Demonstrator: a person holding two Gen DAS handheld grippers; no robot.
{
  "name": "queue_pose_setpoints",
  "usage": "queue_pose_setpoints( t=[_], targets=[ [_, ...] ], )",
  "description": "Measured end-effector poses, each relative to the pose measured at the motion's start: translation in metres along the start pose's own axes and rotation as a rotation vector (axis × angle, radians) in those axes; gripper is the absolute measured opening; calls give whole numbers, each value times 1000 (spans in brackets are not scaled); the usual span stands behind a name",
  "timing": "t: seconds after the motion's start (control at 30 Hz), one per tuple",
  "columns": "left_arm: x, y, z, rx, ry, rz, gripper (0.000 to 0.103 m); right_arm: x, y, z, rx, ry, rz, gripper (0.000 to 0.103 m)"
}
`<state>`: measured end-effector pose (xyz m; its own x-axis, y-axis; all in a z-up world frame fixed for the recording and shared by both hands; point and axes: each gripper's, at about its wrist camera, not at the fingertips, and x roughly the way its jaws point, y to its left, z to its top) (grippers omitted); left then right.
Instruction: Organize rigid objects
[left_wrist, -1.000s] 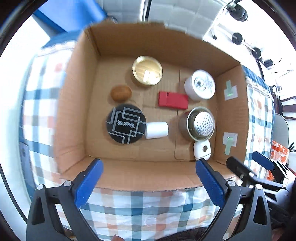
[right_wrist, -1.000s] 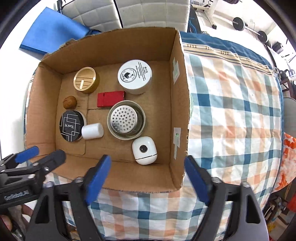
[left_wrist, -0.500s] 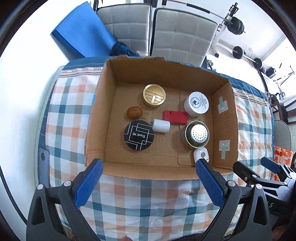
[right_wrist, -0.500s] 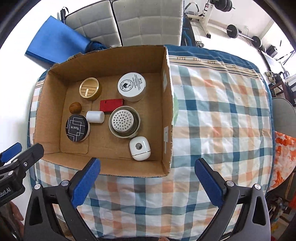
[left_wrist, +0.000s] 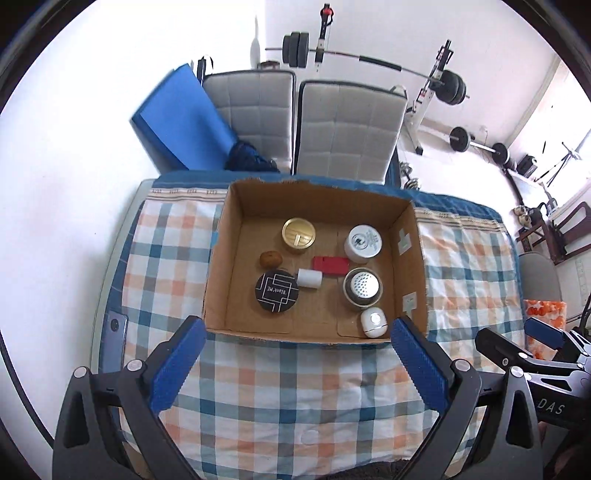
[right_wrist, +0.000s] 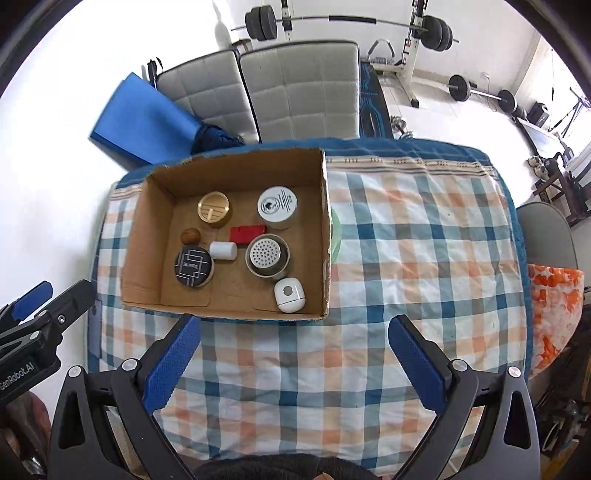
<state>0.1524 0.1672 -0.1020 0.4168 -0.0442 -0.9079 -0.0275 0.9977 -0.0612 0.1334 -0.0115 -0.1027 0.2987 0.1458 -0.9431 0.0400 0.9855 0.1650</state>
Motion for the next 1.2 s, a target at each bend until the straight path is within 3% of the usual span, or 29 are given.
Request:
queue_pose_setpoints(
  t=[0.23, 0.53, 1.2],
  targets=[
    [-59, -12, -9, 25, -80, 10, 103, -77, -3, -16, -6, -113, 10, 103],
    [-98, -24, -16, 64, -106, 16, 103, -132, -4, -31, -15, -182, 4, 103],
    [-125, -24, -29, 33, -124, 27, 103, -153, -12, -36, -18, -202, -16, 103]
  ],
)
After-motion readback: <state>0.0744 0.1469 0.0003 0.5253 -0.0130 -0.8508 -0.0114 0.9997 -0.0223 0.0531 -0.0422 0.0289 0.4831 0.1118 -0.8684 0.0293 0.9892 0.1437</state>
